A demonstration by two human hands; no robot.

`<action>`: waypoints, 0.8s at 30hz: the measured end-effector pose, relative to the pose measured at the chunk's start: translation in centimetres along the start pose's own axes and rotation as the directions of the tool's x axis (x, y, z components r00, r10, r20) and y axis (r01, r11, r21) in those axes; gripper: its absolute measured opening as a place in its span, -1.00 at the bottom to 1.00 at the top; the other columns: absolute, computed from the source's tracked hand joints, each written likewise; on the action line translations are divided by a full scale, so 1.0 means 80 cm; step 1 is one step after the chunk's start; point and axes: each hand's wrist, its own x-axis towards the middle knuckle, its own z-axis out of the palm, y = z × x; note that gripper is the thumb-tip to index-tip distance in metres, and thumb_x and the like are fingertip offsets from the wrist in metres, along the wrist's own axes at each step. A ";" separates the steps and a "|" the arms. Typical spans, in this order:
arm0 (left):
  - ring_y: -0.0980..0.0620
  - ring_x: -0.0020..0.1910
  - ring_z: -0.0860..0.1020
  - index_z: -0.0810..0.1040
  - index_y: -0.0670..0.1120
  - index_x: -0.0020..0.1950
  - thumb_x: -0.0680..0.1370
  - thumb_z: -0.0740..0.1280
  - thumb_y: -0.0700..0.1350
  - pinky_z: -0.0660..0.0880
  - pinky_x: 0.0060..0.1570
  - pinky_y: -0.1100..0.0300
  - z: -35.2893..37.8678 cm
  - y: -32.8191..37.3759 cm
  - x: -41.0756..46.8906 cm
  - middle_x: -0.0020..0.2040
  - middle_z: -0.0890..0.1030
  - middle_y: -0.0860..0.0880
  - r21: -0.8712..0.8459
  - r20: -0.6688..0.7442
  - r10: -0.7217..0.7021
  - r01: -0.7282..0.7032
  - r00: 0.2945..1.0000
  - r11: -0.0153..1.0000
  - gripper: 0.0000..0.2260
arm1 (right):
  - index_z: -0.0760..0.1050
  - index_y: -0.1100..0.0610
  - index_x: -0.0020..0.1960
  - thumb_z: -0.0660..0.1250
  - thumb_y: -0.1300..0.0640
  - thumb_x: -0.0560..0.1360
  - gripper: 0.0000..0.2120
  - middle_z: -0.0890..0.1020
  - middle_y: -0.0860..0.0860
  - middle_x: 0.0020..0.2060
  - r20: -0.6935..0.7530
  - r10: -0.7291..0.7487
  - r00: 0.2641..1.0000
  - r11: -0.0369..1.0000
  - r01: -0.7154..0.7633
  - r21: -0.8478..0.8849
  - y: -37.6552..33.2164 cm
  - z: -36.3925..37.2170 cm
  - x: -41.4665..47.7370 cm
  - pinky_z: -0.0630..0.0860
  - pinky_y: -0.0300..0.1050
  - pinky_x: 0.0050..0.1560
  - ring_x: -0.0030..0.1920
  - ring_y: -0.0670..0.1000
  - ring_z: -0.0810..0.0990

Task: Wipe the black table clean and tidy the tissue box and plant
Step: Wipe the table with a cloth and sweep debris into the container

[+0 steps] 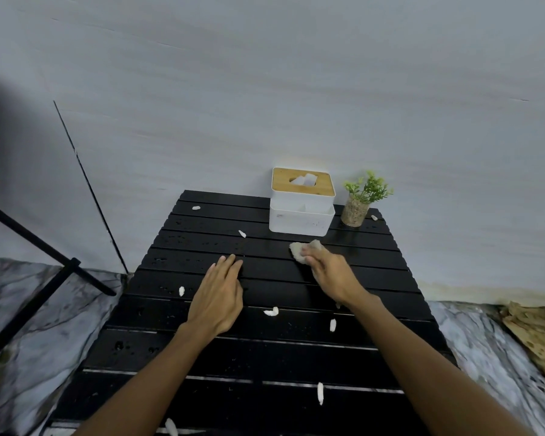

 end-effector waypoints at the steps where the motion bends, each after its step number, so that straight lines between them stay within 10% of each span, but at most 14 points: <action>1: -0.02 0.56 0.06 0.22 -0.13 0.53 0.65 0.07 -0.15 -0.13 0.50 0.20 0.001 0.000 0.001 0.56 0.20 -0.08 0.010 0.004 -0.001 0.001 1.000 1.000 -0.57 | 0.58 0.11 0.30 0.22 0.12 0.69 -0.74 0.64 0.04 0.26 0.023 -0.042 0.999 0.999 0.043 -0.011 -0.005 0.005 -0.003 0.52 -0.07 0.23 0.20 0.14 0.65; 7: -0.02 0.57 0.05 0.24 -0.13 0.53 0.66 0.06 -0.13 -0.10 0.51 0.17 0.004 0.000 0.003 0.56 0.20 -0.07 0.012 0.019 0.002 -0.002 1.000 1.000 -0.58 | 0.58 0.12 0.34 0.22 0.07 0.70 -0.70 0.64 0.03 0.30 0.249 -0.240 0.938 0.970 0.222 0.098 -0.038 0.016 -0.042 0.48 -0.06 0.39 0.35 -0.08 0.56; 15: 0.02 0.55 0.10 0.31 -0.10 0.50 0.67 0.04 -0.09 -0.06 0.50 0.21 0.008 0.005 0.011 0.53 0.28 -0.03 -0.059 0.043 0.037 -0.035 0.998 0.998 -0.60 | 0.65 -0.02 0.19 0.22 0.04 0.68 -0.77 0.75 -0.06 -0.03 0.030 0.184 0.982 0.887 -0.179 0.426 -0.021 -0.075 -0.060 0.65 -0.17 0.05 -0.01 -0.12 0.71; 20: 0.03 0.52 0.21 0.40 -0.09 0.44 0.65 0.14 -0.12 0.02 0.48 0.21 0.018 0.039 0.034 0.47 0.38 -0.02 -0.108 0.000 0.102 -0.101 0.995 0.989 -0.65 | 0.62 0.06 0.18 0.18 0.13 0.70 -0.77 0.71 0.08 -0.22 -0.268 0.255 0.929 0.965 -0.229 0.124 0.033 -0.093 -0.060 0.45 -0.39 -0.23 -0.25 -0.09 0.64; 24: 0.01 0.44 0.33 0.45 -0.09 0.39 0.61 0.22 -0.13 0.22 0.43 0.14 0.031 0.087 0.063 0.37 0.48 -0.02 -0.151 -0.025 0.153 -0.156 0.988 0.976 -0.66 | 0.43 0.05 0.36 0.21 0.01 0.67 -0.70 0.55 0.06 0.27 -0.167 0.225 0.960 0.946 -0.256 -0.197 0.071 -0.062 -0.069 0.51 -0.02 0.22 0.34 0.17 0.48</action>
